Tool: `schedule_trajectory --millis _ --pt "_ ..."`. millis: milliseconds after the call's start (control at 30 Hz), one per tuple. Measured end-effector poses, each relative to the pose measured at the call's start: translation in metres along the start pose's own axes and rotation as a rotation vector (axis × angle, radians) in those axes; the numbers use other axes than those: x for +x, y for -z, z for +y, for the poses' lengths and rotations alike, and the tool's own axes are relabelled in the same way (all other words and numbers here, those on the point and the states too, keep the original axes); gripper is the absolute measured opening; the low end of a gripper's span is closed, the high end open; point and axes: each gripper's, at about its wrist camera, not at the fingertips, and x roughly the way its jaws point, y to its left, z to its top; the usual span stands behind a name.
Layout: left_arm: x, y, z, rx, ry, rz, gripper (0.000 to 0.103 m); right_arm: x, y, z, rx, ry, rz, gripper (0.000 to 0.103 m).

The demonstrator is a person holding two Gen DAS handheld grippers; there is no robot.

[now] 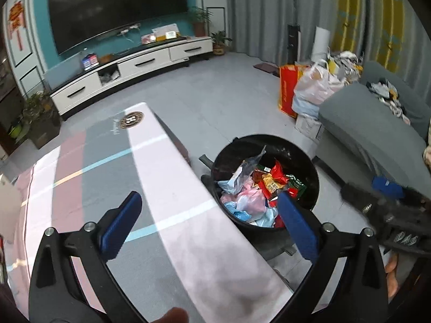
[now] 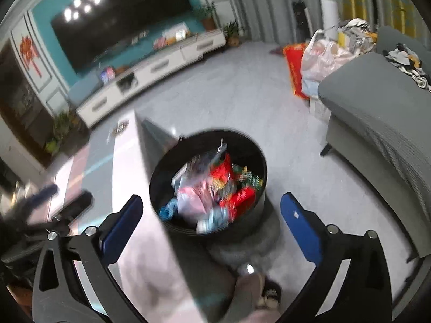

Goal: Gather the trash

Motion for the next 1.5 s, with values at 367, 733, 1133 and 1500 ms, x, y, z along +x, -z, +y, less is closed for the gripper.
schedule_trajectory --millis 367,733,1133,1500 --pt "-0.067 0.001 0.019 -0.078 -0.040 -0.002 0.100 -0.056 0.000 0.029 -0.112 0.115 0.030 0.100" --pt "-0.096 0.007 0.037 -0.150 -0.091 0.005 0.100 -0.082 0.003 0.059 -0.205 0.130 0.000 0.100" --pt "-0.102 0.018 0.041 -0.159 -0.112 0.019 0.100 -0.085 0.011 0.069 -0.229 0.156 0.003 0.100" --pt "-0.102 0.017 0.039 -0.143 -0.122 0.017 0.100 -0.086 0.010 0.070 -0.221 0.152 -0.001 0.100"
